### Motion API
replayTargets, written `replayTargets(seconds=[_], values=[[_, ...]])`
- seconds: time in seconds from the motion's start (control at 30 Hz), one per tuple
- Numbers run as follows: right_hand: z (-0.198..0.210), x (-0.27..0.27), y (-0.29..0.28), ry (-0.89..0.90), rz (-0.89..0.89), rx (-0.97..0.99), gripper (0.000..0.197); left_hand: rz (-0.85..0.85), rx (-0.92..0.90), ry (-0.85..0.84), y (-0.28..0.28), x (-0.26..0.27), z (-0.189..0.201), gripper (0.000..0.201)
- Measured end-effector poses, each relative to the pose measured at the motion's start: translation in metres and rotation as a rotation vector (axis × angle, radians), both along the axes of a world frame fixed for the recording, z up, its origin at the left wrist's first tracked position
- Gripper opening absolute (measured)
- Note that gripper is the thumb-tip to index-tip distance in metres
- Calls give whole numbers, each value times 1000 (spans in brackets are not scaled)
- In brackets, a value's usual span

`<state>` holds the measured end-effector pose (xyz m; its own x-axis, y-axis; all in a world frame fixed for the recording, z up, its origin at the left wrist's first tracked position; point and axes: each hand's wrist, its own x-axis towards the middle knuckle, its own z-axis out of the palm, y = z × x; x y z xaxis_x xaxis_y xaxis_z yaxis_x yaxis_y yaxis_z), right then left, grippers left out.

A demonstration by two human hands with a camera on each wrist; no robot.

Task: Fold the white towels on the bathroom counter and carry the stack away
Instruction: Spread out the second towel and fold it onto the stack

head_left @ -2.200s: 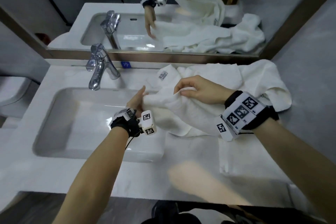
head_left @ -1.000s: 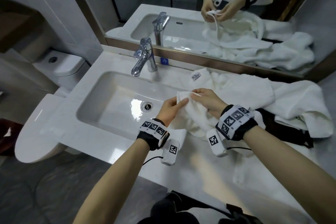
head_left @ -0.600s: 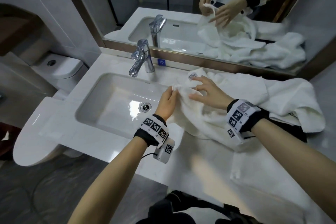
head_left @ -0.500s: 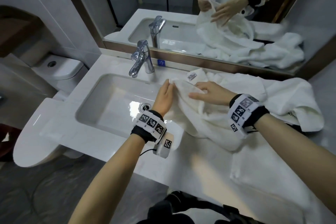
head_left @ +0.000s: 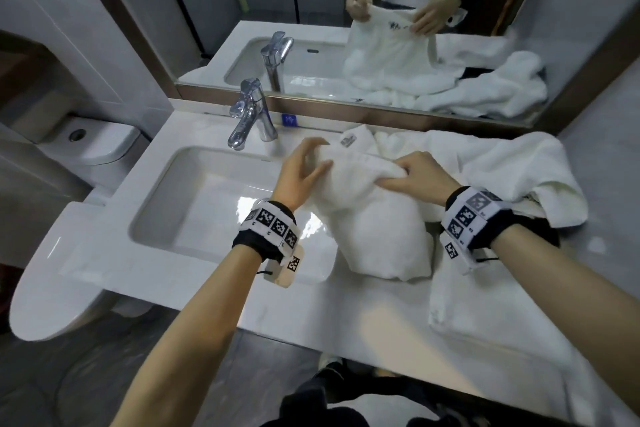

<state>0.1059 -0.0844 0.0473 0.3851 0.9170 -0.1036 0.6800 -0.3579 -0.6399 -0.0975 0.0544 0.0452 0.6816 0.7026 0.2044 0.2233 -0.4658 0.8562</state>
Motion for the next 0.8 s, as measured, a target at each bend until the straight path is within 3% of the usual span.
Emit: replayTargets(seconds=[0.1,0.3,0.47,0.7,0.8], values=[[-1,-3,-6,8,27,-5,55,38,3,-4,2,1,-3,12],[0,14,-23,-3,106,-234,58,100,120,12,21,-3,22,14],[1,39,-42,46,63,-257,64,204,144,-93,42,-6,40,8],[0,61,-64,105,67,-182,82,290,30,-67,47,-3,22,8],[-2,67,-69,80,55,-172,77,303,-46,-13,48,-1,9,7]])
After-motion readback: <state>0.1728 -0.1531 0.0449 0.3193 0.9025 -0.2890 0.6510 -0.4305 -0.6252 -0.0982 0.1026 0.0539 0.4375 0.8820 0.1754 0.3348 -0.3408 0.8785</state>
